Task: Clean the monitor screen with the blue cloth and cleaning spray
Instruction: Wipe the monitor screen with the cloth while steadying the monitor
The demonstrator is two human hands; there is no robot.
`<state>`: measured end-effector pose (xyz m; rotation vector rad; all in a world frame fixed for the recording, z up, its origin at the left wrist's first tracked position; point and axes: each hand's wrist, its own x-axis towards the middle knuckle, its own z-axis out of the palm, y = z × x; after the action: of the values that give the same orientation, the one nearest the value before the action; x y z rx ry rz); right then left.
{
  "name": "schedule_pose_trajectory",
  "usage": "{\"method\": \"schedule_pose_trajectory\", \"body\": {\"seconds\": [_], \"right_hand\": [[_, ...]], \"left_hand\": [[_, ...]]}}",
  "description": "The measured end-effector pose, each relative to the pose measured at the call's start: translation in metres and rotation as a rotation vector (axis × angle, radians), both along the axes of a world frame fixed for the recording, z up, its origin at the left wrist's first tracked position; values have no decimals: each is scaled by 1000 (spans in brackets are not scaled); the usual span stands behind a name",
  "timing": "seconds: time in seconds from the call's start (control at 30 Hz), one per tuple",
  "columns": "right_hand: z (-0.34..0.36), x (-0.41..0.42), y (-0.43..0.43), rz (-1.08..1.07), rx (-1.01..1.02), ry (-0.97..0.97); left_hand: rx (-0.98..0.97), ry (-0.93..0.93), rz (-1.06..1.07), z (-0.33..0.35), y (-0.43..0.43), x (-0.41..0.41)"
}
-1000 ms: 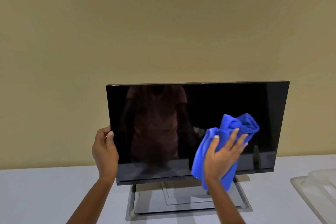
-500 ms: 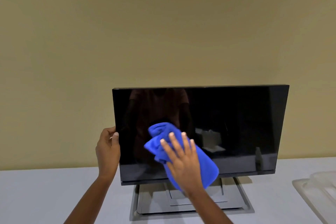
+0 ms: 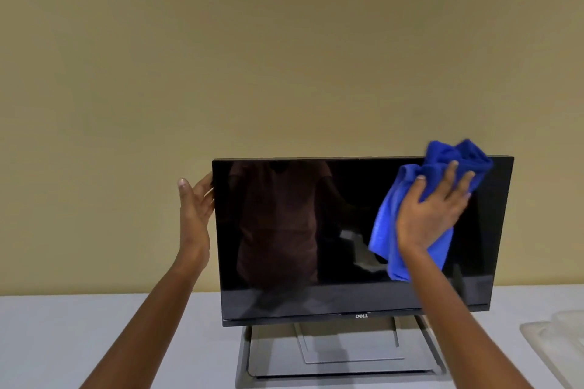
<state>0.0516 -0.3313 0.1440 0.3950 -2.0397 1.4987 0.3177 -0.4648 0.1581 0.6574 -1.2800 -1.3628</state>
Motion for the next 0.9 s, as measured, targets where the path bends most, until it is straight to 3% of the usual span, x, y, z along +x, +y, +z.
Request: {"method": "schedule_pose_trajectory", "body": {"seconds": [0.27,0.4,0.57,0.8,0.9], "right_hand": [[-27,170,-91,321,555,654],[-78,187,-86,341,724,870],[-152,178,-51,387,1011,1147],[-197,144,4,577,1231,1268],[-192,117,17,492,1135,1294]], "left_hand": [[64,55,-155,-9,-7,13],[133,36,-206,-24,-7,25],[127,-56,-124,-64,13,30],[57,-196,-6,-107,38,29],[-120,-388,179,-107,47,24]]}}
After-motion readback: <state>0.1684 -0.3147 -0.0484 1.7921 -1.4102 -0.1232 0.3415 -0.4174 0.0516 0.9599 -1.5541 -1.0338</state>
